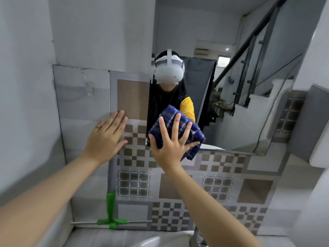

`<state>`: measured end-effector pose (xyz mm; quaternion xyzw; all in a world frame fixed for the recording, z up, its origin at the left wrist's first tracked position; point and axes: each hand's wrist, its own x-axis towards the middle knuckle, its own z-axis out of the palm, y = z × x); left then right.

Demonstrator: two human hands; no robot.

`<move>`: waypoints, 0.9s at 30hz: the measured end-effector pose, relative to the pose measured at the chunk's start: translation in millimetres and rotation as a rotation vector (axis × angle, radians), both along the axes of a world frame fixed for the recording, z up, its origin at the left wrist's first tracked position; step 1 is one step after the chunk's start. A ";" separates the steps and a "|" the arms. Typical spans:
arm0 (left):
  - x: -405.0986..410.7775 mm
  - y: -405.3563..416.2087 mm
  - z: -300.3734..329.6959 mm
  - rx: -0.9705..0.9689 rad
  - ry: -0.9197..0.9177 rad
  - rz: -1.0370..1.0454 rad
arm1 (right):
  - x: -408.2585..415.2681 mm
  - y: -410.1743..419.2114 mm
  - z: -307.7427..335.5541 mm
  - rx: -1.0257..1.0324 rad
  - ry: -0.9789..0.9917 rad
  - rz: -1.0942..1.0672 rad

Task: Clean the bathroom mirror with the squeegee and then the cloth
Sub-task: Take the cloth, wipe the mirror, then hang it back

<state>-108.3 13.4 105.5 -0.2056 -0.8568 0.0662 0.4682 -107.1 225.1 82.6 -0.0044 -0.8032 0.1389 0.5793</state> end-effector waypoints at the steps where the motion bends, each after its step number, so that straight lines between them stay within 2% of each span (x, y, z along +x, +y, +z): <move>1: 0.1 -2.2 0.0 0.011 -0.017 -0.008 | -1.3 -5.7 -2.1 0.023 0.005 0.014; 6: 10.7 7.3 5.6 0.161 -0.031 -0.116 | 2.7 -18.4 -7.3 0.100 0.051 0.133; 9: 22.0 19.1 17.0 0.341 -0.075 -0.227 | 17.1 -17.0 -2.5 0.096 0.018 0.384; 12: 47.5 31.4 37.5 0.649 -0.168 -0.473 | 44.8 -15.9 7.2 -0.155 -0.052 0.803; 15: 73.6 41.7 56.8 0.910 -0.391 -0.660 | 71.1 -17.3 17.2 -0.351 -0.056 0.982; 17: 87.5 45.7 63.9 0.987 -0.509 -0.758 | 85.6 -19.7 22.9 -0.370 -0.084 1.017; 20: 102.0 44.0 69.2 1.056 -0.559 -0.807 | 103.5 -25.8 30.3 -0.398 -0.175 1.141; 24: 110.6 31.0 68.1 1.138 -0.608 -0.799 | 117.0 -36.2 44.7 -0.700 -0.348 1.397; 27: 119.9 18.1 68.1 1.247 -0.671 -0.809 | 123.3 -45.5 60.5 -0.854 -0.452 1.373</move>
